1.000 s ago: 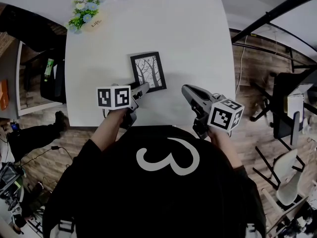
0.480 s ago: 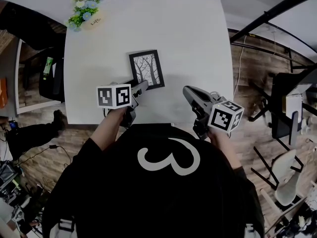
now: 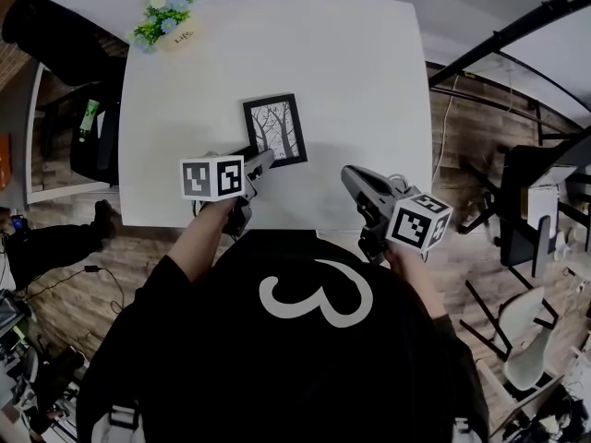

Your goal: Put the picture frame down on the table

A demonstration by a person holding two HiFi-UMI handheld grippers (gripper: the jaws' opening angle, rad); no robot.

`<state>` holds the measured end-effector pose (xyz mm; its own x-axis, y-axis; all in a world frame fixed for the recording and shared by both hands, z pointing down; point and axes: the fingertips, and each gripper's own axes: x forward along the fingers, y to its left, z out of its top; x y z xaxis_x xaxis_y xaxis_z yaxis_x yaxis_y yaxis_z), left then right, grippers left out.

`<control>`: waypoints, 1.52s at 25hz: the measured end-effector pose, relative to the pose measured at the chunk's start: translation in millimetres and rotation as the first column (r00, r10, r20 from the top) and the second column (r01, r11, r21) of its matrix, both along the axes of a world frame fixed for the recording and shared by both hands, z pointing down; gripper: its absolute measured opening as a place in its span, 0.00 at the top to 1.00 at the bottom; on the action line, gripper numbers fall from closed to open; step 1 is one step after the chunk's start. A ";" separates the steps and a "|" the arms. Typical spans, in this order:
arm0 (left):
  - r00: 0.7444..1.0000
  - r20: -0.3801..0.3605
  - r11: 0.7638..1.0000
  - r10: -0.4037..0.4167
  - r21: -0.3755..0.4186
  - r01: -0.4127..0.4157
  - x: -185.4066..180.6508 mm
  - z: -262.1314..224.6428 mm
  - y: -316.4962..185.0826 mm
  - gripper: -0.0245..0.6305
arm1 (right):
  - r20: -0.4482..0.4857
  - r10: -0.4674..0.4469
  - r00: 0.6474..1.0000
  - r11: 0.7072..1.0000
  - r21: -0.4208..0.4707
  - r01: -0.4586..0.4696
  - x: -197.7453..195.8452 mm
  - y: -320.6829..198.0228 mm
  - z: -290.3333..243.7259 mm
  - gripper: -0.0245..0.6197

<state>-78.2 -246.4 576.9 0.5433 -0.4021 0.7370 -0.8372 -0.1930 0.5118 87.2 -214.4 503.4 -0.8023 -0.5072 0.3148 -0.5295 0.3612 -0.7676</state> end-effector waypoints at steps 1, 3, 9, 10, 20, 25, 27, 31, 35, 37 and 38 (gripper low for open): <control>1.000 0.000 1.000 -0.004 0.000 0.004 -0.6 0.1 0.2 0.65 | -0.001 -0.003 1.000 1.000 0.001 0.003 -0.4 0.3 -0.3 0.92; 1.000 -0.001 1.000 -0.013 0.001 0.013 -2.1 0.2 1.2 0.65 | -0.003 -0.009 1.000 1.000 0.004 0.009 -0.6 1.0 -1.3 0.92; 0.999 -0.013 0.999 -0.040 0.009 0.041 -7.7 -0.6 5.1 0.65 | -0.017 -0.023 1.000 1.000 0.019 0.023 1.0 4.7 -3.7 0.92; 0.999 -0.016 0.999 -0.047 0.010 0.048 -9.1 -0.9 6.5 0.65 | -0.022 -0.025 0.999 0.999 0.021 0.026 1.2 5.7 -4.6 0.92; 0.989 -0.108 0.991 -0.103 0.075 0.111 -17.1 -31.0 36.0 0.65 | -0.061 -0.078 0.995 0.990 0.112 0.084 -4.4 25.7 -28.3 0.92; 0.981 -0.173 0.983 -0.084 0.146 0.110 -11.8 -63.3 52.4 0.65 | -0.082 -0.117 0.990 0.981 0.148 0.128 -8.9 38.3 -40.9 0.92; 0.976 -0.207 0.979 -0.068 0.174 0.105 -6.6 -78.4 62.7 0.65 | -0.084 -0.127 0.988 0.977 0.163 0.139 -10.2 45.4 -45.7 0.92; 0.964 -0.265 0.973 -0.018 0.217 0.077 11.9 -104.4 87.1 0.65 | -0.090 -0.130 0.987 0.972 0.183 0.144 -11.3 59.1 -56.8 0.92; 0.946 -0.322 0.966 0.030 0.254 0.055 30.3 -128.6 104.4 0.72 | -0.086 -0.131 0.988 0.966 0.212 0.147 -8.4 74.8 -70.7 0.92; 0.942 -0.329 0.958 0.068 0.284 0.030 38.0 -141.4 110.0 0.77 | -0.085 -0.131 0.988 0.962 0.230 0.147 -5.8 80.3 -75.1 0.93; 0.939 -0.333 0.953 0.088 0.301 0.018 41.7 -147.7 112.5 0.80 | -0.083 -0.130 0.988 0.961 0.235 0.146 -5.0 82.5 -77.7 0.92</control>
<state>-36.5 -133.9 429.3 0.7565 -0.5485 0.3561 -0.6131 -0.4055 0.6780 82.2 -131.9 425.7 -0.8513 -0.4601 0.2520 -0.5081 0.6035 -0.6145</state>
